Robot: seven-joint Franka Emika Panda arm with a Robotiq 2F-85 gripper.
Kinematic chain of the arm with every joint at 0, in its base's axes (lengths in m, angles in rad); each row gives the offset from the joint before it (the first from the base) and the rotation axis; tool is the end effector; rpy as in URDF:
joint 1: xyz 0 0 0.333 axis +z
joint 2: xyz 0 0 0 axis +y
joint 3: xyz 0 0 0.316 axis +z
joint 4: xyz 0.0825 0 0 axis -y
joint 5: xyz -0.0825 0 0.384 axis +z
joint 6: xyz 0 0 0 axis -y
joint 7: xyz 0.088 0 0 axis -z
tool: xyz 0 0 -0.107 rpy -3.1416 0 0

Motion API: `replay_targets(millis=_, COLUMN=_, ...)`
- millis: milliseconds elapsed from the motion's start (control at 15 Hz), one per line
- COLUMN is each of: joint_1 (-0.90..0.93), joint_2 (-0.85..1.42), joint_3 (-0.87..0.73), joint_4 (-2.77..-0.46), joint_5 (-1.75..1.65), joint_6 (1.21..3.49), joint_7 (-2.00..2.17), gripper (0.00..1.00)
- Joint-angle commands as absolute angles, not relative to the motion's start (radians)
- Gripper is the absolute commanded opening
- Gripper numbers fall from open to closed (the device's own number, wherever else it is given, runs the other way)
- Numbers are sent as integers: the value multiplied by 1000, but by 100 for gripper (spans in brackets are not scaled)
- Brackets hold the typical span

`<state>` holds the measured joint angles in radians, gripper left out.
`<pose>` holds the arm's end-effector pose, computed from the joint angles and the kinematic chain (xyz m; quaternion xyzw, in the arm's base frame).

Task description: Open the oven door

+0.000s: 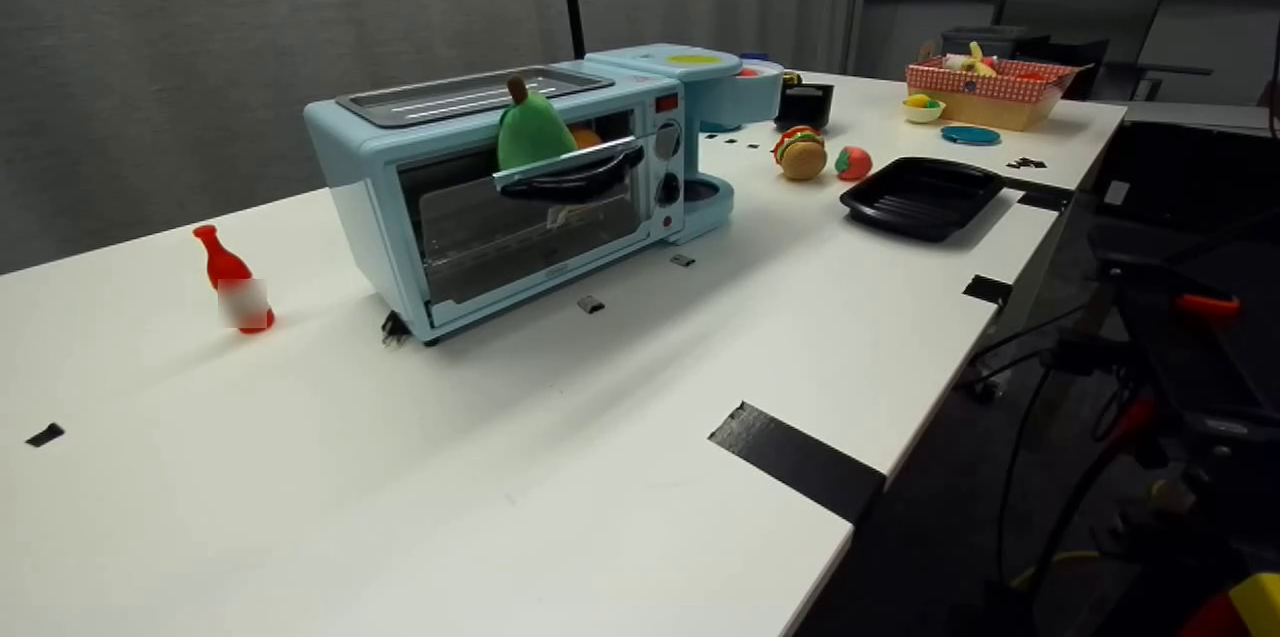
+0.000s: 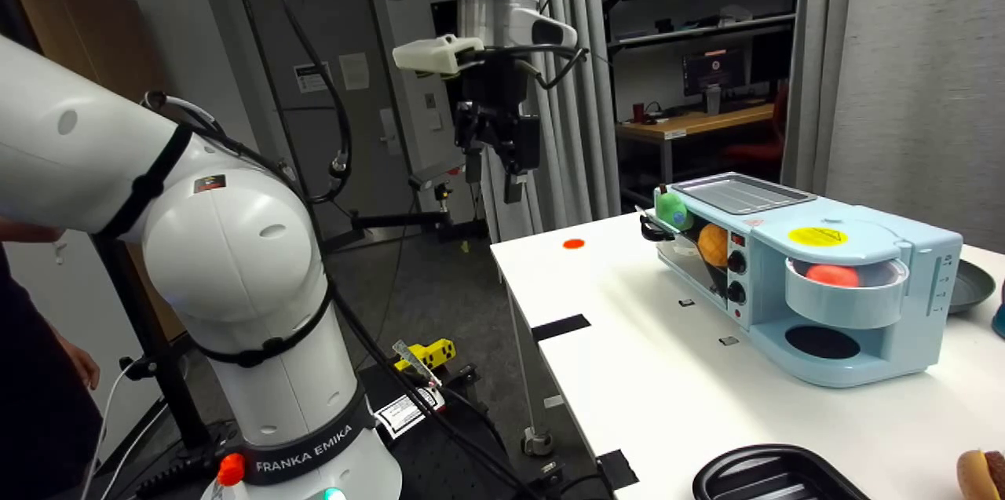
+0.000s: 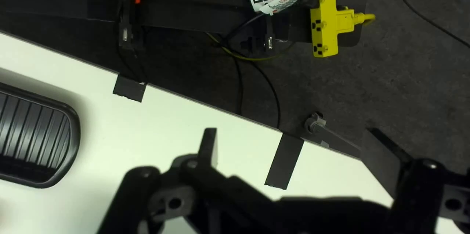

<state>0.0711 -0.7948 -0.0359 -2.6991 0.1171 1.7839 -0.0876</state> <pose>0.2962 0.0207 0.4494 -0.9944 -0.0514 0.0590 0.0703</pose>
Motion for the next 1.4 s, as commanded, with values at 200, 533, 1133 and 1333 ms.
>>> replay_targets(millis=200, joint_1=54, joint_2=-654, joint_3=13, joint_4=-2608, joint_5=67, joint_6=1854, joint_7=-56, gripper=100)
replay_targets(millis=533, joint_1=53, joint_2=-517, joint_3=37, joint_4=-2531, joint_5=28, joint_6=1964, joint_7=-23, gripper=100)
replay_targets(millis=1133, joint_1=60, joint_2=-299, joint_3=49, joint_4=-2359, joint_5=23, joint_6=2148, joint_7=10, gripper=100)
replay_targets(millis=1333, joint_1=64, joint_2=-318, joint_3=42, joint_4=-2385, joint_5=39, joint_6=2143, joint_7=-16, gripper=100)
